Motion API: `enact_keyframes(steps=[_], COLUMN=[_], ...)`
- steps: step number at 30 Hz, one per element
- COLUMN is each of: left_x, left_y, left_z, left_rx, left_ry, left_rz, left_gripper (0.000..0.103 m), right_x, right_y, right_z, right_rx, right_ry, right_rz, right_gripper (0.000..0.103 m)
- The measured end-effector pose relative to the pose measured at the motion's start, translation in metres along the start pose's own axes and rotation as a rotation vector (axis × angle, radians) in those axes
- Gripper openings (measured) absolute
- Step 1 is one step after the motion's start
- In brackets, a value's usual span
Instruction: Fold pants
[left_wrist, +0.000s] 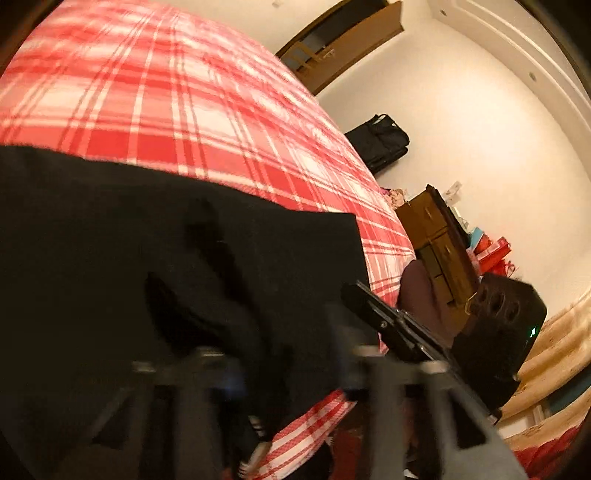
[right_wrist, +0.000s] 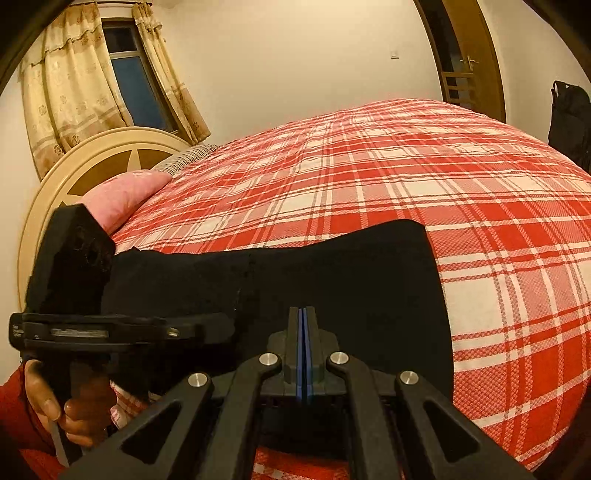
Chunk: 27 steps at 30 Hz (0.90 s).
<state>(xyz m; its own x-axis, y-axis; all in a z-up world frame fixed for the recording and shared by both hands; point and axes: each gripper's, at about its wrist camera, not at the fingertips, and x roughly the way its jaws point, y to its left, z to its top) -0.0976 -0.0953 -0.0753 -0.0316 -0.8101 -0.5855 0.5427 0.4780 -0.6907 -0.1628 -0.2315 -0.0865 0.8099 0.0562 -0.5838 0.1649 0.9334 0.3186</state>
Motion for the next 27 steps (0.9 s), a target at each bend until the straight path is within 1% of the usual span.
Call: enact_keyframes(steps=[1, 3, 6, 8, 11, 13, 16, 19, 21, 22, 23, 24, 25, 26, 27], left_x=[0.002, 0.007, 0.003, -0.006, -0.021, -0.027, -0.039, -0.050, -0.051, -0.050, -0.046, -0.044, -0.045, -0.047, -0.048], left_y=[0.001, 0.002, 0.003, -0.001, -0.007, -0.010, -0.008, 0.000, 0.014, 0.021, 0.030, 0.035, 0.038, 0.038, 0.036], left_z=[0.000, -0.002, -0.001, 0.001, 0.006, 0.009, 0.009, 0.007, 0.005, 0.004, 0.002, 0.001, 0.000, 0.001, 0.003], left_rx=[-0.008, -0.002, 0.003, 0.026, 0.067, 0.093, 0.104, 0.128, 0.099, 0.086, 0.079, 0.070, 0.057, 0.043, 0.051], left_ry=[0.004, 0.010, -0.005, -0.030, -0.071, -0.094, -0.112, -0.127, -0.114, -0.105, -0.089, -0.080, -0.088, -0.090, -0.087], left_rz=[0.006, 0.025, 0.023, 0.016, 0.012, 0.023, 0.040, 0.117, 0.169, 0.194, 0.253, 0.280, 0.262, 0.257, 0.272], left_gripper=[0.009, 0.009, 0.006, 0.006, 0.006, 0.006, 0.006, 0.006, 0.006, 0.007, 0.016, 0.017, 0.018, 0.022, 0.025], right_x=[0.001, 0.003, 0.008, 0.012, 0.019, 0.024, 0.029, 0.036, 0.048, 0.055, 0.061, 0.060, 0.060, 0.060, 0.057], right_y=[0.001, 0.003, 0.013, 0.025, 0.042, 0.055, 0.077, 0.095, 0.104, 0.105, 0.107, 0.108, 0.108, 0.107, 0.106], right_z=[0.000, -0.002, -0.004, -0.005, -0.007, -0.007, -0.007, -0.012, -0.019, -0.023, -0.027, -0.029, -0.029, -0.027, -0.026], right_rx=[-0.002, -0.013, -0.037, -0.070, -0.113, -0.131, -0.170, -0.217, -0.244, -0.251, -0.256, -0.263, -0.269, -0.274, -0.273], right_ry=[0.000, 0.009, 0.026, 0.046, 0.066, 0.073, 0.077, 0.104, 0.153, 0.184, 0.209, 0.198, 0.195, 0.207, 0.216], right_rz=[0.003, 0.013, 0.051, 0.080, 0.095, 0.119, 0.153, 0.187, 0.198, 0.202, 0.207, 0.211, 0.211, 0.214, 0.219], right_gripper=[0.002, 0.002, 0.002, 0.002, 0.002, 0.002, 0.002, 0.002, 0.002, 0.002, 0.002, 0.002, 0.002, 0.002, 0.002])
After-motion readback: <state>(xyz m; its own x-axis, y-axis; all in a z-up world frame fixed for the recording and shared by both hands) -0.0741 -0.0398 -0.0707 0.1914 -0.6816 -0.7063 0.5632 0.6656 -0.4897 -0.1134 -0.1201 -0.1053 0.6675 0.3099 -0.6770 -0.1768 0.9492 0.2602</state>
